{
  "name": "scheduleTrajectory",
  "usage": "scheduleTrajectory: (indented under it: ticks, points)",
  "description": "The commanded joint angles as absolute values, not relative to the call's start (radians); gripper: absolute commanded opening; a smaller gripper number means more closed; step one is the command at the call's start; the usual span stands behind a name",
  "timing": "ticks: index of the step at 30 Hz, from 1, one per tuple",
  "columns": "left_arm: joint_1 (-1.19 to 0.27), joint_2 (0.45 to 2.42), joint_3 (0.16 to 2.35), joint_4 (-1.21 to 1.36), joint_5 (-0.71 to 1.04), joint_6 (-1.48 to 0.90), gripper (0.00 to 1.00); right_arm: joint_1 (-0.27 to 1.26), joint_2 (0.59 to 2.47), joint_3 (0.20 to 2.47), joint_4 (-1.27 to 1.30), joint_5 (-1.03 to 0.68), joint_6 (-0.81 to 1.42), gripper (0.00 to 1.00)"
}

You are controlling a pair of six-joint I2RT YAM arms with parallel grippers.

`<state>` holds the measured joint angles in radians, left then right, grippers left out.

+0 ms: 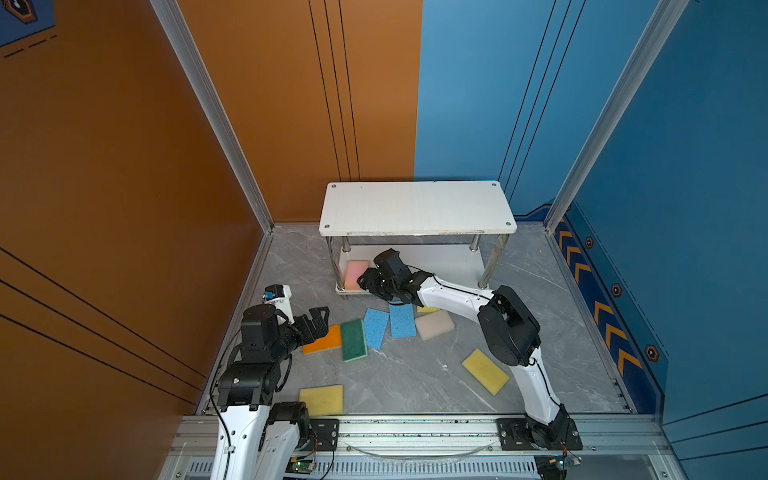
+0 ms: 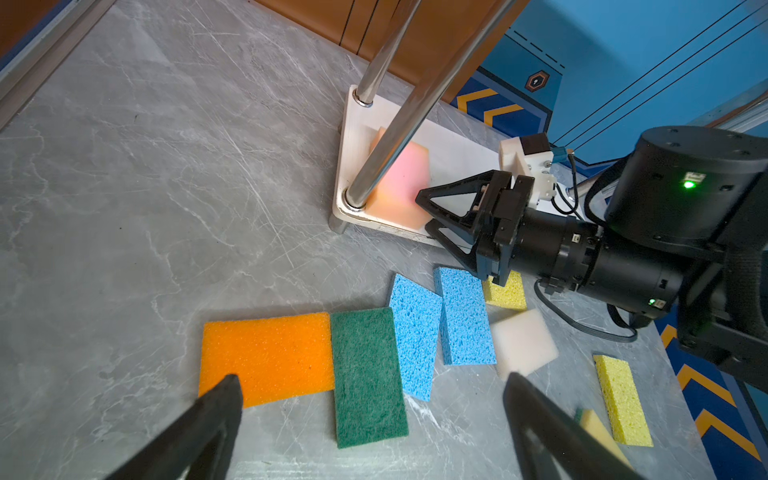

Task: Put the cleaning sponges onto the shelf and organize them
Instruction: 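Carry the pink sponge onto the shelf's lower tier and release it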

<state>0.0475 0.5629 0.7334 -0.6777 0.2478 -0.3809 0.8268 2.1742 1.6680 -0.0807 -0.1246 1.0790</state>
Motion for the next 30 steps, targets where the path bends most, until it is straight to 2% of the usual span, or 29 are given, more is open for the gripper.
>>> scheduleTrajectory:
  ticks: [1,6,16,30]
  points:
    - [0.056,0.564,0.719,-0.669,0.274,-0.359,0.98,0.834,2.109,1.628,-0.093,-0.084,1.040,0.65]
    - [0.057,0.565,0.718,-0.667,0.283,-0.358,0.98,0.835,2.033,1.566,-0.081,-0.073,1.009,0.70]
    - [0.057,0.562,0.713,-0.663,0.291,-0.357,0.98,0.836,1.883,1.418,-0.063,-0.071,0.960,0.71]
    - [0.063,0.578,0.702,-0.629,0.350,-0.360,0.98,0.816,1.724,1.309,-0.154,-0.175,0.856,0.71]
